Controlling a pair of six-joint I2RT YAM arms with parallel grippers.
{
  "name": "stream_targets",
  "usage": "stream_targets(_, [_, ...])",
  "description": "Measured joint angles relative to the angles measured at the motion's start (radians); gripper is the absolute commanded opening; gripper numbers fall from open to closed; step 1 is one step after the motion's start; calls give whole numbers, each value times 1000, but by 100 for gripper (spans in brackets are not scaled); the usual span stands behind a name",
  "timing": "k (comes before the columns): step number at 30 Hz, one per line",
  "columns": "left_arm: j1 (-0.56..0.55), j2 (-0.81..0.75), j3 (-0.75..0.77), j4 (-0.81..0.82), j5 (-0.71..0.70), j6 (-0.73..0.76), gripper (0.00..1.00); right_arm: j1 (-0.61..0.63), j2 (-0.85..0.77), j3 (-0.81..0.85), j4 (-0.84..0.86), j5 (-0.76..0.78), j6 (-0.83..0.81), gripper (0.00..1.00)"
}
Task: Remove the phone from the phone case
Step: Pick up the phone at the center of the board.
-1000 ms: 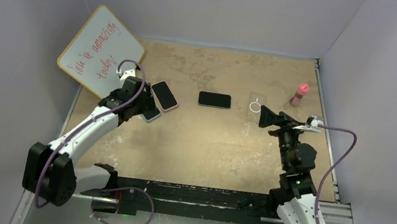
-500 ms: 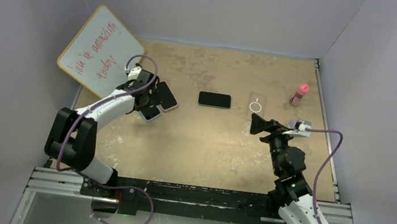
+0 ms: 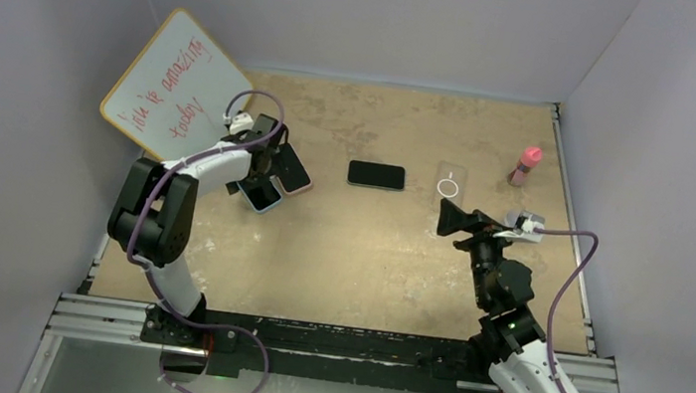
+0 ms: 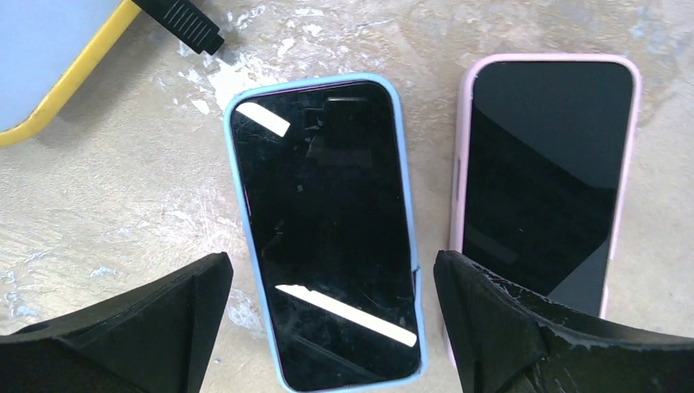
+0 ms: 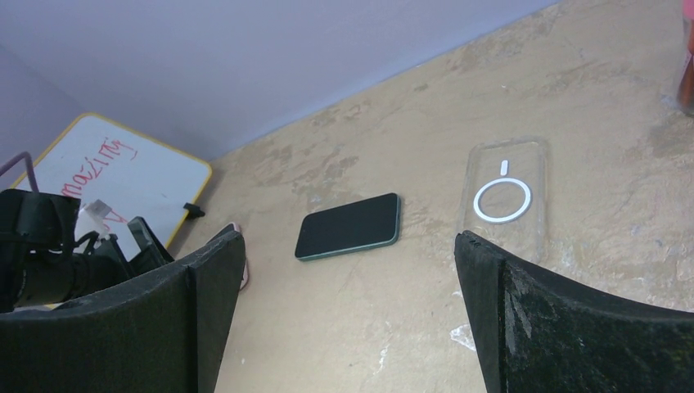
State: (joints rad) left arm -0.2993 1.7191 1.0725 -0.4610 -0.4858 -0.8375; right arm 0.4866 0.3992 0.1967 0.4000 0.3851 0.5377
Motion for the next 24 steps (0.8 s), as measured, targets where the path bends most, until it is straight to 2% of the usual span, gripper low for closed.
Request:
stream_targets(18, [48,63,-26,54,25,-69,98,5,1,-7,17,17,-5,99])
stream_targets(24, [50,52,-52,95,25,-62,78,5,14,-9,25,17,-8,99])
